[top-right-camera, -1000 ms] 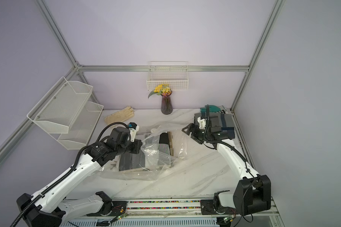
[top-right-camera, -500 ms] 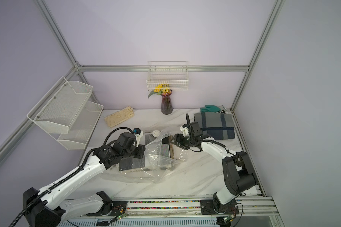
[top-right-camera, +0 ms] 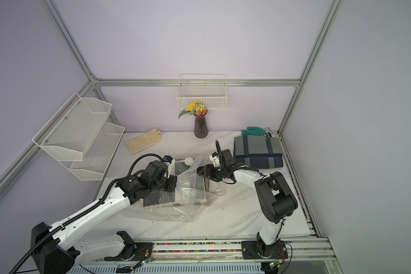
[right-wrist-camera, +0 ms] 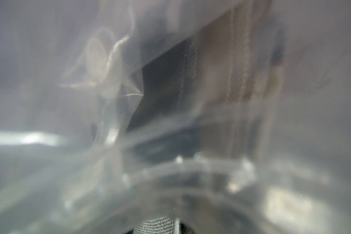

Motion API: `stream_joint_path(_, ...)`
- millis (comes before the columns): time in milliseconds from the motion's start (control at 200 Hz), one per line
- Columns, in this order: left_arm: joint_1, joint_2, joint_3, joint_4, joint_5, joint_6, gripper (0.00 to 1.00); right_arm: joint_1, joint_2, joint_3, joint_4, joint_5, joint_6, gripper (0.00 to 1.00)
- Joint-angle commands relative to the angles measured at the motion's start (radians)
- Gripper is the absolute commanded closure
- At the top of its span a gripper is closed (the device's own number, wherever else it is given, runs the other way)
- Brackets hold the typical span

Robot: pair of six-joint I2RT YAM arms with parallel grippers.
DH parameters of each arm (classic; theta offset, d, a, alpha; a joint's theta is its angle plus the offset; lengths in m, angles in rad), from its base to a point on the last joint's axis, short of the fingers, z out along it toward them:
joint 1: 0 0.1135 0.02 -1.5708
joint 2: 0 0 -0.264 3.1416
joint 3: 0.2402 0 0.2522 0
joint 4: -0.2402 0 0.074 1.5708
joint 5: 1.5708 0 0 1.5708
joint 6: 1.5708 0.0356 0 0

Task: Take the scarf out of the vacuum bag
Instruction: Take out the scarf from the vacuum bag.

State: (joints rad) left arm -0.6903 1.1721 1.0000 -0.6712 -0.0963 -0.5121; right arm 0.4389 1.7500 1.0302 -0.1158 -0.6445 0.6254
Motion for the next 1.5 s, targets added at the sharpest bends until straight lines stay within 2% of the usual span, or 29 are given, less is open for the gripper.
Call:
stream_joint_path(0,-0.007,0.001,0.012,0.009,-0.020,-0.017,1.00,0.020,-0.034,0.009,0.037,0.034,-0.010,0.40)
stream_joint_path(275,-0.012,-0.003,-0.027,0.024,-0.020,-0.023,1.00,0.058,-0.116,-0.001,-0.125,0.284,-0.052,0.40)
stream_joint_path(545,-0.014,0.001,-0.026,0.028,-0.029,-0.016,1.00,0.071,-0.132,-0.012,-0.086,0.273,-0.038,0.41)
stream_joint_path(945,-0.014,-0.008,-0.035,0.032,-0.036,-0.014,1.00,0.088,-0.049,0.013,-0.057,0.210,-0.027,0.44)
stream_joint_path(1085,-0.014,-0.009,-0.037,0.032,-0.036,-0.014,1.00,0.095,-0.030,0.010,-0.022,0.178,-0.020,0.47)
stream_joint_path(1170,-0.014,-0.013,-0.040,0.032,-0.039,-0.012,1.00,0.102,-0.020,0.026,-0.030,0.162,-0.030,0.53)
stream_joint_path(1335,-0.014,-0.014,-0.044,0.032,-0.041,-0.014,1.00,0.123,-0.070,0.041,-0.039,0.142,-0.049,0.60)
stream_joint_path(1495,-0.014,-0.013,-0.041,0.032,-0.043,-0.014,1.00,0.142,-0.142,0.058,-0.064,0.141,-0.062,0.61)
